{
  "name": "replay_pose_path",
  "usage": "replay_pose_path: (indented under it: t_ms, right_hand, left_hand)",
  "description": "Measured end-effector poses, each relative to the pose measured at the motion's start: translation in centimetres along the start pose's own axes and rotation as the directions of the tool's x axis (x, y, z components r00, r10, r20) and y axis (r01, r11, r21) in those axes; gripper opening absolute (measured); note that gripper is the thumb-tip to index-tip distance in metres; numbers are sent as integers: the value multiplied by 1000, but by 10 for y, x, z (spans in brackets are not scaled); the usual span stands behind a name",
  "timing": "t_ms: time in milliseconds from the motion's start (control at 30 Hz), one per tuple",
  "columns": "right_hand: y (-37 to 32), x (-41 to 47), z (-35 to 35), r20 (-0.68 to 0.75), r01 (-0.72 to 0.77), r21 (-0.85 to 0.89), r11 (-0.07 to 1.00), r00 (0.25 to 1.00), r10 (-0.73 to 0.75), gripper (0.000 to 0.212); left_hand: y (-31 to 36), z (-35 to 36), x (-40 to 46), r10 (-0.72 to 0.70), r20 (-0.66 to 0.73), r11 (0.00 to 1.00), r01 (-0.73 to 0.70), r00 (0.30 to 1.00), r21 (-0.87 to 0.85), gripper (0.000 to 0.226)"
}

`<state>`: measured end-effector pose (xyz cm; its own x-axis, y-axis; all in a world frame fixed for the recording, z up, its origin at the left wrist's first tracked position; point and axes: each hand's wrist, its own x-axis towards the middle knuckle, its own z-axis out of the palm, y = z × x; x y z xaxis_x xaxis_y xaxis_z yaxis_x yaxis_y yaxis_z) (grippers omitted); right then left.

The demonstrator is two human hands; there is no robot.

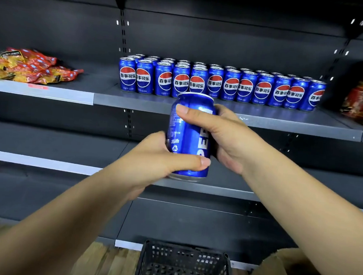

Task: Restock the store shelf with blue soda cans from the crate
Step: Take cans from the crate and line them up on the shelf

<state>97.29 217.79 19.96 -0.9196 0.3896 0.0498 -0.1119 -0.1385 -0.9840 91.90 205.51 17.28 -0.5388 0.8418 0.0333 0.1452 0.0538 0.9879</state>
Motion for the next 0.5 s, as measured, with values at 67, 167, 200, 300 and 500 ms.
replay_pose_path:
  t_ms: [67, 167, 200, 300, 500]
  right_hand:
    - [-5, -1, -7, 86, -40, 31, 999, 996, 37, 62]
    - [-6, -3, -18, 227, -124, 88, 988, 969, 101, 37]
    - [-5, -3, -22, 249, -148, 99, 984, 961, 119, 39]
    - [-1, -3, -28, 259, -183, 135, 974, 955, 143, 45]
    - [2, -2, -33, 167, -166, 119, 979, 975, 145, 28]
  left_hand:
    - [-1, -3, -1, -13, 52, 999, 15, 999, -47, 39]
    - [-5, -2, 1, -39, 92, 987, 53, 995, -154, 46]
    - [-6, 0, 2, -50, 100, 980, 69, 994, -188, 44]
    - [-10, 3, 3, -71, 152, 968, 105, 986, -229, 32]
    - [-16, 14, 11, -164, 46, 958, 170, 985, -231, 52]
